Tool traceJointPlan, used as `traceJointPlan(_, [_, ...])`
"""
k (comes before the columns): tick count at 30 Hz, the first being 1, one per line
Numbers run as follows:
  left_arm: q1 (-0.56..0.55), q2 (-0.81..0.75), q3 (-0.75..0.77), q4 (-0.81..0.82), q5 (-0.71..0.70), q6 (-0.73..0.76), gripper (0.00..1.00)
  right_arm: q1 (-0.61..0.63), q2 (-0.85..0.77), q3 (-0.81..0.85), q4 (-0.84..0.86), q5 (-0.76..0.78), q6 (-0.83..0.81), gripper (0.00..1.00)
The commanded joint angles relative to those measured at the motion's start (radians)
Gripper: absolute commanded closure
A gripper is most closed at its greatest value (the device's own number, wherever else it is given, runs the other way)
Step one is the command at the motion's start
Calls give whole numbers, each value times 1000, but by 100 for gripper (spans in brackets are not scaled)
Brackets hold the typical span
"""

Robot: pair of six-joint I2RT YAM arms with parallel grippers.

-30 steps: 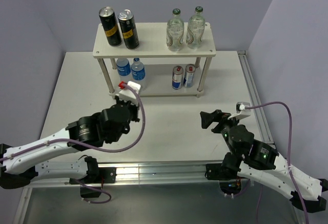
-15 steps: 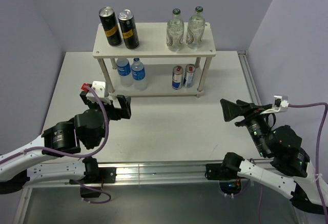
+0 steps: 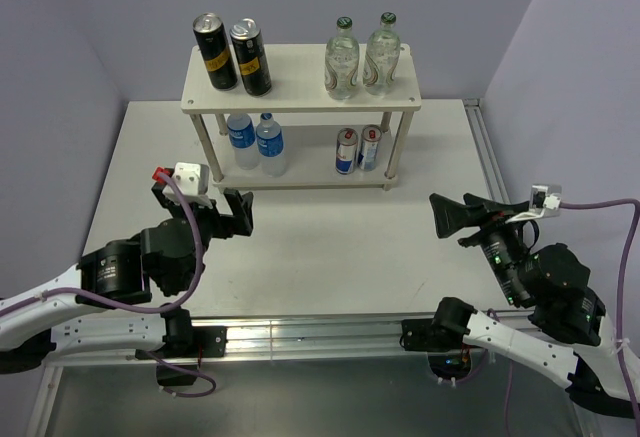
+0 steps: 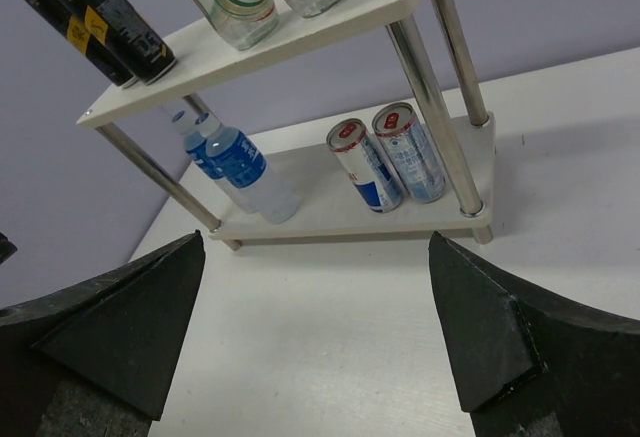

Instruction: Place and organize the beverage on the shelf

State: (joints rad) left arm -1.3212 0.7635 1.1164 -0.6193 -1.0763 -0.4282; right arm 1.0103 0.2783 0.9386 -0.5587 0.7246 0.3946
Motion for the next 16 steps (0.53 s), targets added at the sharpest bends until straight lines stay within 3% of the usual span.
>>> traceJointPlan(1, [-15, -7, 6, -17, -33, -21, 1, 5, 28, 31, 19, 1, -30, 0])
traceJointPlan(16, [-29, -12, 3, -34, -56, -37, 1, 4, 21, 12, 46, 29, -45, 0])
